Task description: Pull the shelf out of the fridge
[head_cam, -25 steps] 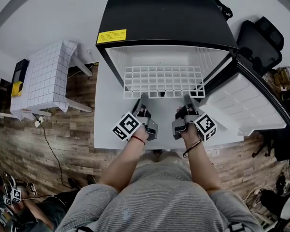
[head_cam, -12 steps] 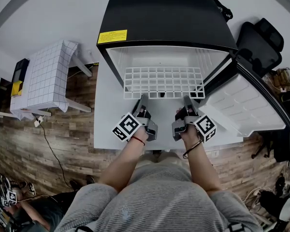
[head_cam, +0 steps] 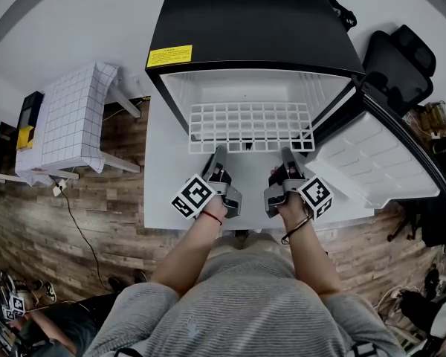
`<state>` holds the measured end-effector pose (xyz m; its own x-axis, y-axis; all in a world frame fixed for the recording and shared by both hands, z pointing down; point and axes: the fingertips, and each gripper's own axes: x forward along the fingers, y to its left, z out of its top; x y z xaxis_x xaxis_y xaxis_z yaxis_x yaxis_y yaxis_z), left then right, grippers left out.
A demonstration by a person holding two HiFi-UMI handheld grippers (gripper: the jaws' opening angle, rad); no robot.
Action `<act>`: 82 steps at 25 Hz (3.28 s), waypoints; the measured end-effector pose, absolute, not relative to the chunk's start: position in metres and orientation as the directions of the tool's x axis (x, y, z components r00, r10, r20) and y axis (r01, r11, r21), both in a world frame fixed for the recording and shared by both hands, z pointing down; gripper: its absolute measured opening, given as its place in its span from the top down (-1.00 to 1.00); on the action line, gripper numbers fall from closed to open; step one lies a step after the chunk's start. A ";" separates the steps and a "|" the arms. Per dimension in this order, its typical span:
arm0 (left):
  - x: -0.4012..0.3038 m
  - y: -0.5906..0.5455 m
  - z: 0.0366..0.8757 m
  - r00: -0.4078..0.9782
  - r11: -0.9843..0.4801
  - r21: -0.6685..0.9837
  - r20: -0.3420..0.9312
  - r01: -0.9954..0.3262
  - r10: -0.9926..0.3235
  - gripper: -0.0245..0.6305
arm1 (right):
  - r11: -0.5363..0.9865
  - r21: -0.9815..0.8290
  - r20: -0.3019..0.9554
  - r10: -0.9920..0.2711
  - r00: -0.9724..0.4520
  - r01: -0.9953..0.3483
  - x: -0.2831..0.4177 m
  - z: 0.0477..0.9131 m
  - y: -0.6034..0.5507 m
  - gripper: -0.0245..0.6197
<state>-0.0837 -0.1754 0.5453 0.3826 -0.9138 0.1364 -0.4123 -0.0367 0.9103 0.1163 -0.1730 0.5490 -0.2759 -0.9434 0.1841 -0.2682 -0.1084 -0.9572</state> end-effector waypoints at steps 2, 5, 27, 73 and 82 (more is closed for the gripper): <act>-0.084 -0.174 0.545 0.384 -0.036 0.912 0.136 -0.409 -0.913 0.68 | -0.107 -0.957 0.184 -0.943 -0.277 -0.270 0.116 0.549 -0.172 0.76; -0.084 -0.173 0.545 0.386 -0.039 0.911 0.135 -0.410 -0.913 0.68 | -0.108 -0.959 0.183 -0.943 -0.278 -0.263 0.115 0.548 -0.171 0.76; -0.083 -0.171 0.546 0.390 -0.035 0.918 0.133 -0.395 -0.911 0.69 | -0.112 -0.961 0.184 -0.942 -0.282 -0.254 0.114 0.549 -0.169 0.76; -0.082 -0.165 0.551 0.421 -0.040 0.917 0.143 -0.396 -0.896 0.68 | -0.122 -0.967 0.186 -0.938 -0.293 -0.224 0.114 0.554 -0.162 0.77; -0.082 -0.165 0.552 0.417 -0.036 0.917 0.145 -0.398 -0.897 0.68 | -0.120 -0.966 0.186 -0.937 -0.296 -0.227 0.115 0.557 -0.162 0.76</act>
<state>-0.0824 -0.1653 0.5523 0.4167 -0.8974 0.1453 -0.3975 -0.0362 0.9169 0.1152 -0.1616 0.5566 -0.2958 -0.9370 0.1856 -0.2275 -0.1196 -0.9664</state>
